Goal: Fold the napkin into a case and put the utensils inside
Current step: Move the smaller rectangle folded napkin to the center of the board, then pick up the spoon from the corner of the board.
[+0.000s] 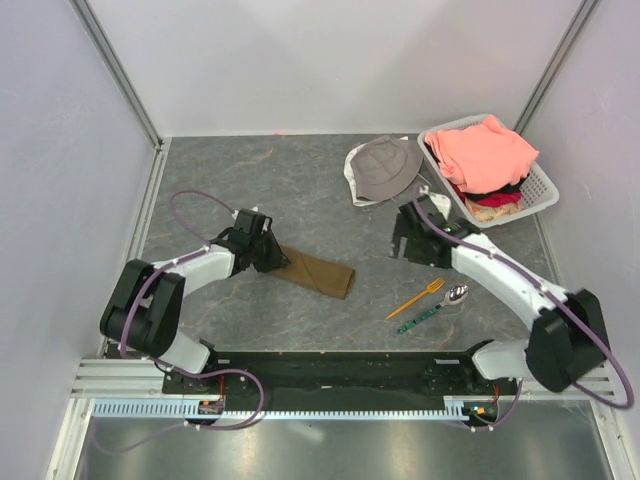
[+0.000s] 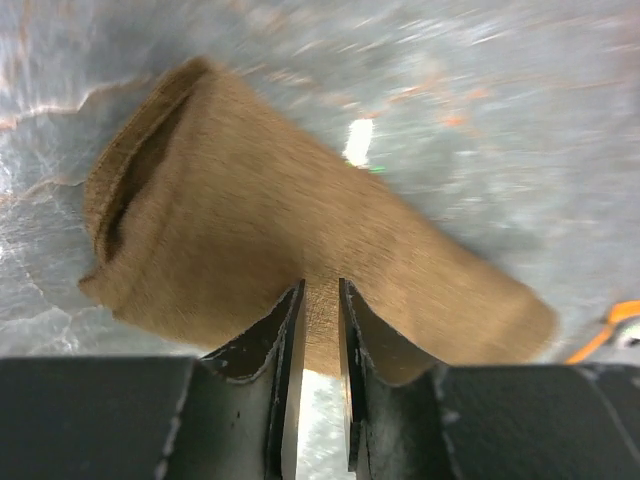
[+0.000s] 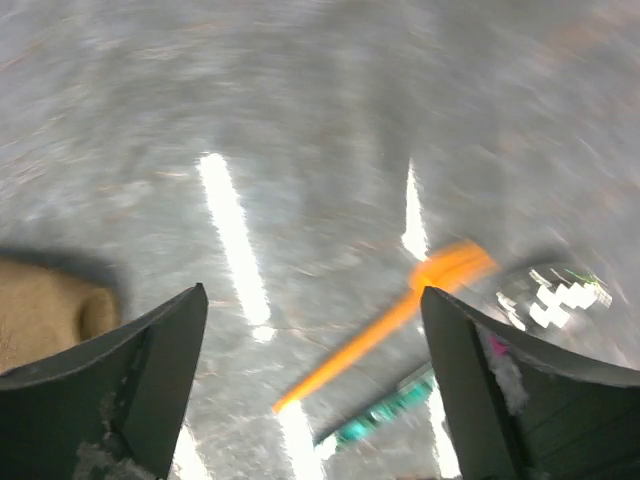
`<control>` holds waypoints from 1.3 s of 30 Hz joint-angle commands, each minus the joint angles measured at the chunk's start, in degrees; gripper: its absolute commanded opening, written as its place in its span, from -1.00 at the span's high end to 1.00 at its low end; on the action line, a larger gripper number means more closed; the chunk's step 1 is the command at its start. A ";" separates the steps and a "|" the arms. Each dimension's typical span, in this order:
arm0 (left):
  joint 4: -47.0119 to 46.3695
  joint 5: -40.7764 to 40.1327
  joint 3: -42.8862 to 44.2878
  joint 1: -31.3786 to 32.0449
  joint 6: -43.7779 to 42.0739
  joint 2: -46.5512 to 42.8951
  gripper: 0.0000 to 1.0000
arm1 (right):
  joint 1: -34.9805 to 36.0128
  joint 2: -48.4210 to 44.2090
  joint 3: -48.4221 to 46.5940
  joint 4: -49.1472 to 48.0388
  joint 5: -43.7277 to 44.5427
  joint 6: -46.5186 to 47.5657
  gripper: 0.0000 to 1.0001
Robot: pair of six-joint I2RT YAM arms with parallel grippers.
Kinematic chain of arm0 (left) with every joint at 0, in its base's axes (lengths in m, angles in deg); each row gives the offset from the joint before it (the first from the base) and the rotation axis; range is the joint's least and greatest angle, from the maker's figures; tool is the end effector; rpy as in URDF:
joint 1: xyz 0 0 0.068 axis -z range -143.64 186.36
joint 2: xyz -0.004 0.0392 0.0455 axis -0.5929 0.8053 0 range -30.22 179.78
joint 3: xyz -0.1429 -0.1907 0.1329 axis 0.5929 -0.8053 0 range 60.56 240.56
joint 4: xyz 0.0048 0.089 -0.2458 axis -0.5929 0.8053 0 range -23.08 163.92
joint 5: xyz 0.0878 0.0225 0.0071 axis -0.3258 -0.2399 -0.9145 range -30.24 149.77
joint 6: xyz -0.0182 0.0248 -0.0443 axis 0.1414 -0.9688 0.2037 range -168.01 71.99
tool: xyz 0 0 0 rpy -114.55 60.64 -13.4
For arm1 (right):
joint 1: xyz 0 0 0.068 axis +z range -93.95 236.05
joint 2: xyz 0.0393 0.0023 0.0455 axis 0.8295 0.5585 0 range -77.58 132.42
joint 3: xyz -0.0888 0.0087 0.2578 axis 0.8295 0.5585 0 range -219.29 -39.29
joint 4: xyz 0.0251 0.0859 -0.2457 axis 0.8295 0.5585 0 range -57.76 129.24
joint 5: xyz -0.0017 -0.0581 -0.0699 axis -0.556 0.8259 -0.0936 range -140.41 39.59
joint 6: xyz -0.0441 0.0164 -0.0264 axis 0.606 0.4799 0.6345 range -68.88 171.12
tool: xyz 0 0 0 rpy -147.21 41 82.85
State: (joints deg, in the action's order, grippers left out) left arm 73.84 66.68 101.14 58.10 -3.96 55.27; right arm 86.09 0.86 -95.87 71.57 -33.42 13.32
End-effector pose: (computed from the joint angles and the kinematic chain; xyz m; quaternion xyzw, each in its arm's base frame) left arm 0.2610 -0.1087 0.1602 -0.1633 0.9293 -0.2251 0.2431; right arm 0.2380 0.1257 0.2418 0.1015 0.9532 0.0186 0.2840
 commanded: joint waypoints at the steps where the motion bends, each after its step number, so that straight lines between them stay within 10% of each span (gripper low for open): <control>1: -2.44 2.40 0.56 0.24 2.35 4.15 0.49 | -5.76 -10.30 4.54 8.12 2.26 -7.72 -0.85; 14: 9.15 2.48 -18.68 0.32 12.97 -22.28 0.47 | -17.47 -14.72 17.11 8.31 -5.21 -10.19 -0.65; 24: 22.44 7.23 -15.89 0.94 15.02 -47.08 0.31 | -17.39 -16.29 24.32 3.12 -9.43 -13.35 -0.49; 33: 14.89 21.99 -2.27 1.38 1.04 -35.96 0.08 | -16.95 -14.19 28.10 -0.48 -11.90 -16.77 -0.14; 39: 10.67 16.20 6.17 14.54 -3.00 -27.76 0.06 | -16.95 -16.99 29.86 -0.22 -12.95 -19.85 0.44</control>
State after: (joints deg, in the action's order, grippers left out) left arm 89.73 82.64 102.15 65.53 -0.57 23.91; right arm 68.74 -15.03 -68.77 74.89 -42.27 -1.92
